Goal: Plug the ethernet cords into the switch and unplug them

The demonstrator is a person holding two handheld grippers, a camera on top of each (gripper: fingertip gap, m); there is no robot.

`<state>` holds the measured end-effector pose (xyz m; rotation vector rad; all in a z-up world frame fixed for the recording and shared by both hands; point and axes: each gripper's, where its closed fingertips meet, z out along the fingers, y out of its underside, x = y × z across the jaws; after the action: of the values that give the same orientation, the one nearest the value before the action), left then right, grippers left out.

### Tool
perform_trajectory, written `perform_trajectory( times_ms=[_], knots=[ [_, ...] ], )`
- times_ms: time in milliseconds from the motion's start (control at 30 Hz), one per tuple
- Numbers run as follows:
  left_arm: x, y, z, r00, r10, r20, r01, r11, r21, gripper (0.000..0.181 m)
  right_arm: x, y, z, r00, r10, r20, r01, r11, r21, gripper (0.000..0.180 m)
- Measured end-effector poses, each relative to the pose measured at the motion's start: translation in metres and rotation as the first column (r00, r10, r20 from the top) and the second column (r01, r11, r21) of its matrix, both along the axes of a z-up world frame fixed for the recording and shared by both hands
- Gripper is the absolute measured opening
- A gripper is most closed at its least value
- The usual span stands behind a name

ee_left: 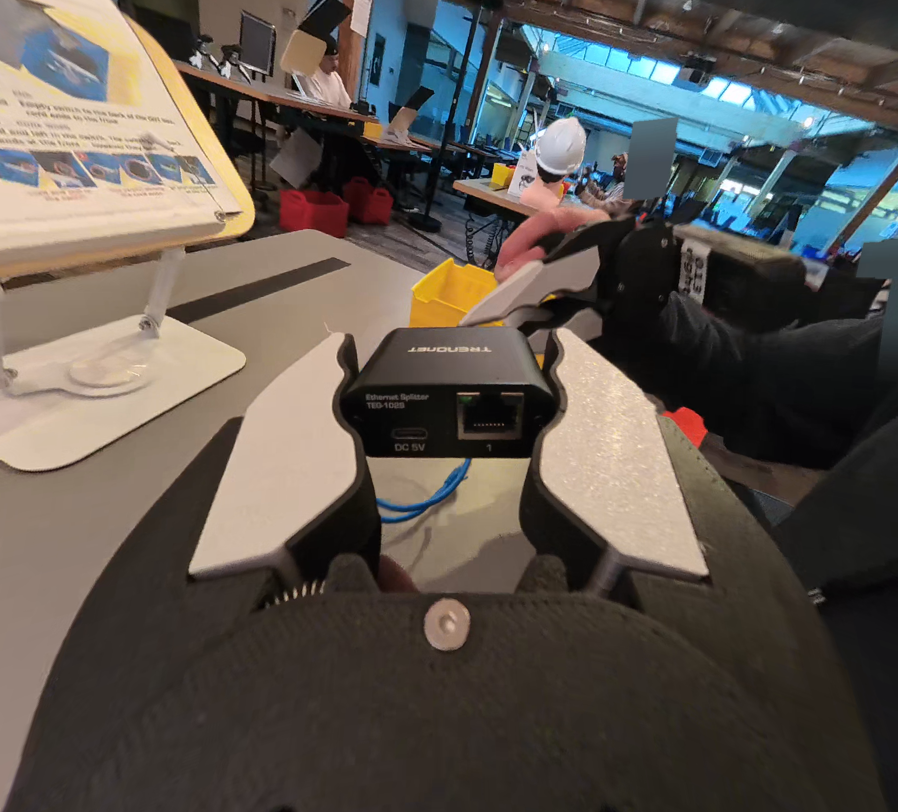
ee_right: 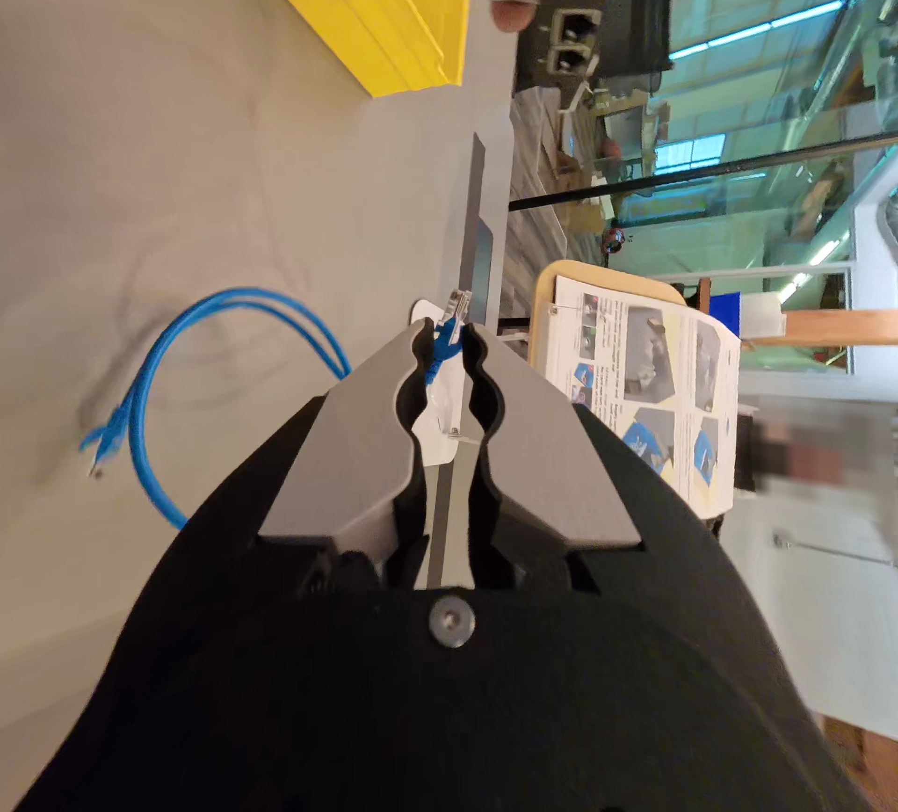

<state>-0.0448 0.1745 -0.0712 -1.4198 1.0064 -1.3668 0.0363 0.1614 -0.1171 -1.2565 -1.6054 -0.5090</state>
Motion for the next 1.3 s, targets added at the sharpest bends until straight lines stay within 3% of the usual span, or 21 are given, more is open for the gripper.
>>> perform_trajectory(
  times_ms=[300, 467, 633, 767, 1033, 1167, 1300],
  knots=[
    [0.004, -0.007, -0.008, 0.999, -0.021, -0.045, 0.023, 0.998, 0.053, 0.073, 0.1, -0.002, 0.085, 0.935, -0.261, -0.239, 0.282, 0.957, 0.061, 0.011],
    [0.005, -0.007, -0.012, 0.998, -0.023, -0.058, 0.026, 0.998, 0.052, 0.073, 0.176, -0.031, 0.122, 0.852, -0.419, -0.314, 0.465, 0.881, 0.084, 0.011],
    [0.01, -0.008, -0.019, 0.997, -0.027, -0.073, 0.031, 0.999, 0.043, 0.073, 0.237, -0.07, 0.136, 0.772, -0.526, -0.358, 0.587, 0.806, 0.082, 0.011],
    [0.013, -0.01, -0.023, 0.996, -0.03, -0.088, 0.034, 0.998, 0.046, 0.073, 0.286, -0.092, 0.111, 0.695, -0.615, -0.373, 0.669, 0.743, 0.022, 0.011],
    [0.017, -0.01, -0.031, 0.994, -0.033, -0.107, 0.038, 0.998, 0.042, 0.073, 0.35, -0.123, -0.005, 0.521, -0.757, -0.395, 0.744, 0.629, -0.224, 0.011],
    [0.018, -0.011, -0.033, 0.993, -0.034, -0.117, 0.04, 0.998, 0.048, 0.073, 0.365, -0.139, -0.054, 0.466, -0.821, -0.33, 0.774, 0.559, -0.296, 0.011],
    [0.02, -0.013, -0.035, 0.991, -0.042, -0.124, 0.048, 0.998, 0.046, 0.073, 0.357, -0.15, -0.092, 0.472, -0.853, -0.221, 0.748, 0.52, -0.413, 0.012]
  ],
)
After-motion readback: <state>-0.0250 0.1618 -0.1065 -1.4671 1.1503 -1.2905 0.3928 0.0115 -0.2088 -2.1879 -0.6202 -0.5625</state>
